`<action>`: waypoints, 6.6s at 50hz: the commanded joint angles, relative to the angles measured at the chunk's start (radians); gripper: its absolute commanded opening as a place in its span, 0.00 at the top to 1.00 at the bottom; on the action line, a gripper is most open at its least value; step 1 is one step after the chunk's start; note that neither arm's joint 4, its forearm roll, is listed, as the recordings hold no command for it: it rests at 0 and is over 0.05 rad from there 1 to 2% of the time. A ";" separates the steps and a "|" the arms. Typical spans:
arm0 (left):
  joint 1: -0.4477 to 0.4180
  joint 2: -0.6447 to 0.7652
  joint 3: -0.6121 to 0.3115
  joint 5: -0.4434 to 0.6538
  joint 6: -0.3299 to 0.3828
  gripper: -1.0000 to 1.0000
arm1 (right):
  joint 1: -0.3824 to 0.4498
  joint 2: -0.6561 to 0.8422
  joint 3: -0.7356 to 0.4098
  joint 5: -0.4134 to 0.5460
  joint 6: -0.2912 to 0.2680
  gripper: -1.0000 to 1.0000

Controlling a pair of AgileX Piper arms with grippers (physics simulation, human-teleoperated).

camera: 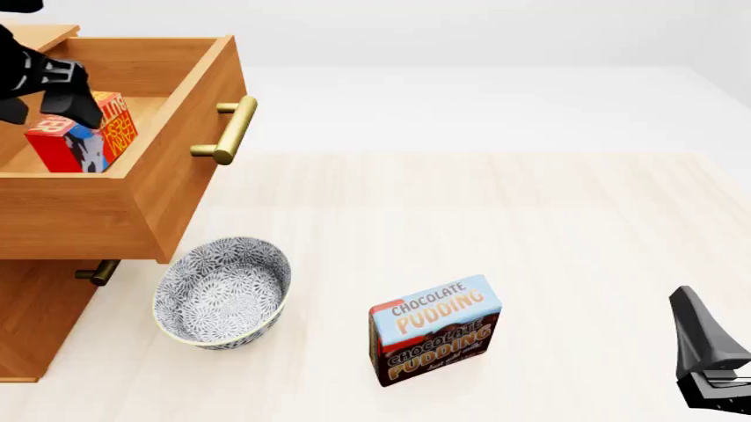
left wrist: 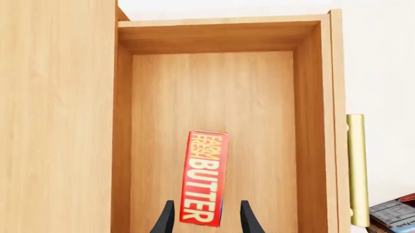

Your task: Put the butter at the back in the top drawer of the cabinet and close it.

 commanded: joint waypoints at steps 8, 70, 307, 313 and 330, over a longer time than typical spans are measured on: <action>-0.075 -0.060 -0.054 0.000 -0.052 0.00 | 0.000 0.000 0.000 0.000 0.000 0.00; -0.720 0.080 -0.203 -0.176 -0.156 0.00 | 0.000 0.000 0.000 0.000 0.000 0.00; -0.195 0.036 0.320 -0.498 -0.128 0.00 | 0.000 0.000 0.000 0.000 0.000 0.00; -0.188 0.032 0.318 -0.494 -0.134 0.00 | 0.000 0.000 0.000 0.000 0.000 0.00; -0.149 0.017 0.325 -0.493 -0.134 0.00 | 0.000 0.000 0.000 0.000 0.000 0.00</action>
